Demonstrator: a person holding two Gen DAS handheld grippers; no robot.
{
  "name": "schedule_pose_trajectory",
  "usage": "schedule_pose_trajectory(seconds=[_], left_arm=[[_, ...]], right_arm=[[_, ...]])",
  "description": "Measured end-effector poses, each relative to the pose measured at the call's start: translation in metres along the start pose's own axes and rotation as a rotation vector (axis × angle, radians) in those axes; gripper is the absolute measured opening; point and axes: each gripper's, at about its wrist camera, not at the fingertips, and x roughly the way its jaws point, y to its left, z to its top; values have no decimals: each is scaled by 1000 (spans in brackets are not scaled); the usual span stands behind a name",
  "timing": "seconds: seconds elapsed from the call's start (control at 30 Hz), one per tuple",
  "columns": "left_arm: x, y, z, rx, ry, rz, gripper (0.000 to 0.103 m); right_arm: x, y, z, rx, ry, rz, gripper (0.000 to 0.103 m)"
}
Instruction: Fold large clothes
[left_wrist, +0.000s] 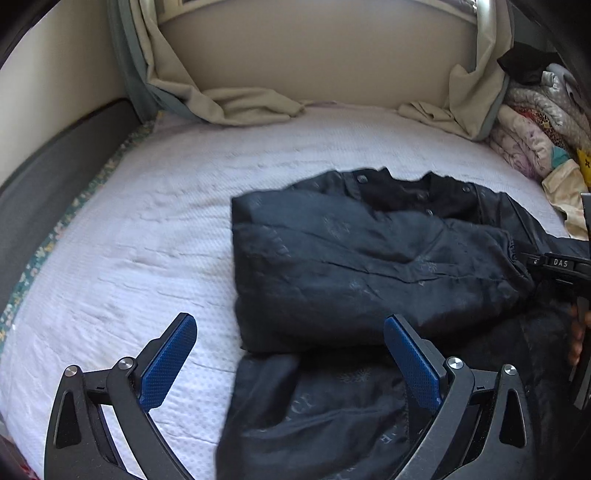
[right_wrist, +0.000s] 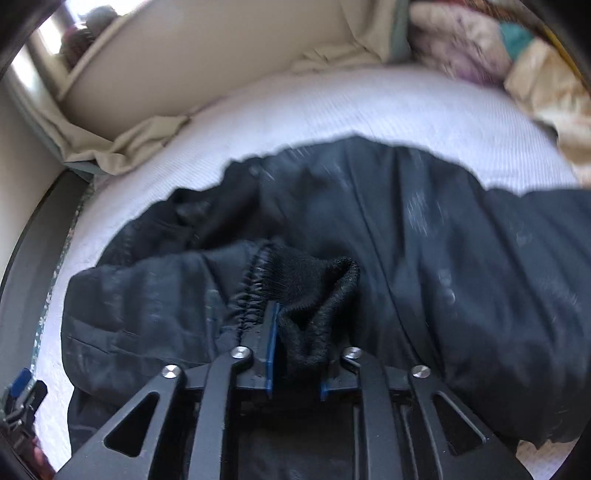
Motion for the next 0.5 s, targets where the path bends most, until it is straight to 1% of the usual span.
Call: schedule_pose_trajectory(seconds=[0.03,0.1,0.13,0.17,0.23,0.3,0.33,0.37,0.4,0.43,0.5], left_arm=[[1,0,0,-4,3,-4,103],[0,0,2,-11,-5,-10,103],[-1,1,3,-19,-14,-18,103],[-2,2,5,-25,-19,-25,103],[-3,3,7,-40,-26,-49,100],[1,3,10,-48,-21,-68,89],[6,3,10,-54,-3,-80,87],[13,3,10,-64,15,-93,83],[20,3,9,-74,33,-100,80],[26,3,8,-79,50,-98,78],[40,2,5,-80,93,-81,69]], right_arm=[[-3,-5,1,25,15,10,24],[-17,-12,5,69,19,28,40],[-25,-14,6,78,5,23,41],[-41,-15,8,79,-33,3,42],[-64,-7,12,41,-96,-25,42],[-85,6,10,-41,-151,-30,42],[-88,12,11,-61,-152,-28,40],[-88,21,7,-99,-138,-16,27],[-82,28,3,-125,-115,-5,8],[-73,34,1,-147,-84,1,6],[-53,43,-8,-181,-43,-18,6]])
